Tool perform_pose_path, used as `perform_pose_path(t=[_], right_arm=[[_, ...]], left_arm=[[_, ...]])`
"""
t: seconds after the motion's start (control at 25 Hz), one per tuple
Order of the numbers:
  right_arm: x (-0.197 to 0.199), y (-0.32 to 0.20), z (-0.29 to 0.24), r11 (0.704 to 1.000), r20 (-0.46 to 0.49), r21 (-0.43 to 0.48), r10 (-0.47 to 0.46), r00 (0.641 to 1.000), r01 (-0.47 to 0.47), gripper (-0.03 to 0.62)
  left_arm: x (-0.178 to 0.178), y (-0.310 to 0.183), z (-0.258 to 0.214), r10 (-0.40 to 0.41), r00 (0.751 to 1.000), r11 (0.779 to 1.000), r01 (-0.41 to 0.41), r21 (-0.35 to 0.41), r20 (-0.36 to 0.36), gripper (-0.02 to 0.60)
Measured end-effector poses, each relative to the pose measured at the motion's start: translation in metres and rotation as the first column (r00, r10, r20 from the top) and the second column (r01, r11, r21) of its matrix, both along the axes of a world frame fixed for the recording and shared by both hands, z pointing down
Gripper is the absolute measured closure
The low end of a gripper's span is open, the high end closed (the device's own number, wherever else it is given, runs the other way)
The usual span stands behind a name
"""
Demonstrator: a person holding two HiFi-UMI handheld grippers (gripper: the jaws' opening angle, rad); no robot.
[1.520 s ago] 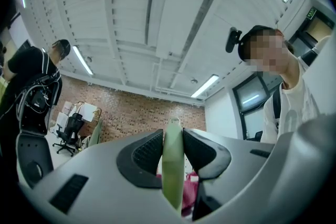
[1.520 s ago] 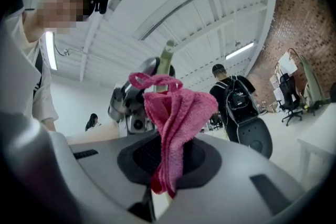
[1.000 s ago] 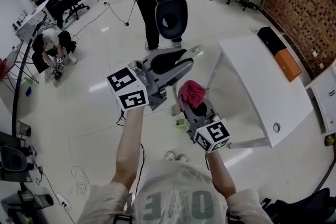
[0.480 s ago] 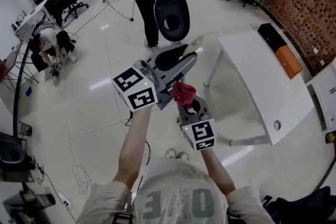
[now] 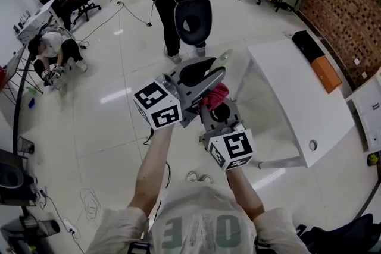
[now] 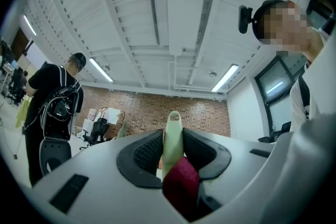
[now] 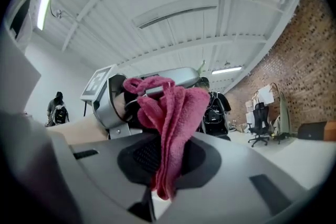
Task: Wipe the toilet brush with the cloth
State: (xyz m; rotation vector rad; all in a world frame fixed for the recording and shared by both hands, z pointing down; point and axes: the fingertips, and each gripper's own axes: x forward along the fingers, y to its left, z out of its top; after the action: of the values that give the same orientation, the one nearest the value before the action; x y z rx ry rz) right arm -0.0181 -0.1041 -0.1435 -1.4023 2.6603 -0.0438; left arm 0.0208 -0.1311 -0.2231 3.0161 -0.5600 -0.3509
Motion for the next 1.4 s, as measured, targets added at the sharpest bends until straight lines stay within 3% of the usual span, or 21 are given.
perform_pose_path(t=[0.16, 0.36, 0.52, 0.72, 0.84, 1.12, 1.28, 1.4], right_arm=[[0.001, 0.002, -0.003, 1.000, 0.020, 0.016, 0.003, 1.000, -0.003, 0.563], [0.009, 0.018, 0.031, 0.999, -0.076, -0.016, -0.030, 0.997, 0.029, 0.563], [0.050, 0.022, 0.088, 0.985, -0.102, -0.150, 0.068, 0.992, -0.083, 0.563], [0.107, 0.014, 0.138, 0.941, -0.146, -0.245, 0.203, 0.968, -0.234, 0.563], [0.119, 0.016, 0.151, 0.930, -0.185, -0.261, 0.216, 0.959, -0.260, 0.563], [0.129, 0.013, 0.173, 0.911, -0.207, -0.307, 0.217, 0.954, -0.274, 0.563], [0.138, 0.000, 0.191, 0.899, -0.206, -0.339, 0.218, 0.954, -0.279, 0.563], [0.140, -0.021, 0.232, 0.916, -0.185, -0.298, 0.220, 0.958, -0.268, 0.563]], left_arm=[[0.003, 0.004, 0.001, 0.032, 0.999, 0.999, -0.032, 0.015, 0.018, 0.457], [-0.012, -0.005, 0.002, 0.032, 0.999, 0.999, -0.031, 0.037, -0.017, 0.456], [-0.026, -0.014, 0.004, 0.043, 0.998, 0.998, -0.041, 0.048, -0.046, 0.457], [-0.032, 0.005, 0.008, 0.195, 0.979, 0.975, -0.186, 0.124, -0.059, 0.457], [-0.037, 0.011, 0.016, 0.248, 0.967, 0.963, -0.238, 0.130, -0.067, 0.456], [-0.031, 0.006, 0.027, 0.268, 0.961, 0.957, -0.258, 0.128, -0.062, 0.457], [-0.018, -0.003, 0.048, 0.287, 0.958, 0.952, -0.283, 0.118, -0.018, 0.457], [-0.014, -0.016, 0.100, 0.314, 0.949, 0.940, -0.309, 0.146, -0.012, 0.457]])
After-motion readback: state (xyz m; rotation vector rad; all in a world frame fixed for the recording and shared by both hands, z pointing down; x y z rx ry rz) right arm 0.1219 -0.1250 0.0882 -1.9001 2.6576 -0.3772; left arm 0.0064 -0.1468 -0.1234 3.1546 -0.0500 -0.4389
